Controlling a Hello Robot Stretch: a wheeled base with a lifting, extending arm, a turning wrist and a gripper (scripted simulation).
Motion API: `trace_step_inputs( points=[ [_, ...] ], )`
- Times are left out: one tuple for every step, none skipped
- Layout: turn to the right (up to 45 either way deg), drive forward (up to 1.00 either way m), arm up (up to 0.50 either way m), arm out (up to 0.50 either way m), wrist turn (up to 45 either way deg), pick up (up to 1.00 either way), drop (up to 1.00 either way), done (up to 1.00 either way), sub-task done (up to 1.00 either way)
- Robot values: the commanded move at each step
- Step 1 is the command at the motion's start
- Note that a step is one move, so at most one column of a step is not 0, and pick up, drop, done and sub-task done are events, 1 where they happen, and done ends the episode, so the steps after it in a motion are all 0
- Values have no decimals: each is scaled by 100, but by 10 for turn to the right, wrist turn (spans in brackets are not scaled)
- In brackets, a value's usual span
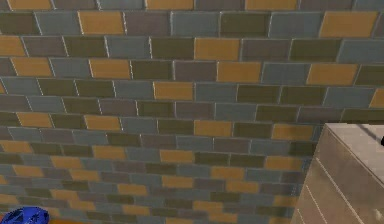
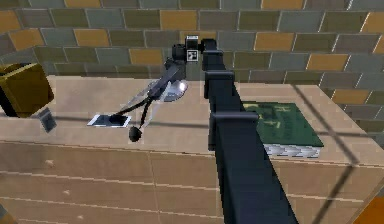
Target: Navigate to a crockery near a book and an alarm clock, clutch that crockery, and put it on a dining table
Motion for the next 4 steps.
trace_step_inputs(
  points=[
    [0,0,0,0,450,0,0,0,0],
    [0,0,0,0,450,0,0,0,0],
    [0,0,0,0,270,0,0,0,0],
    [0,0,-6,0,0,0,0,0,0]
  ],
)
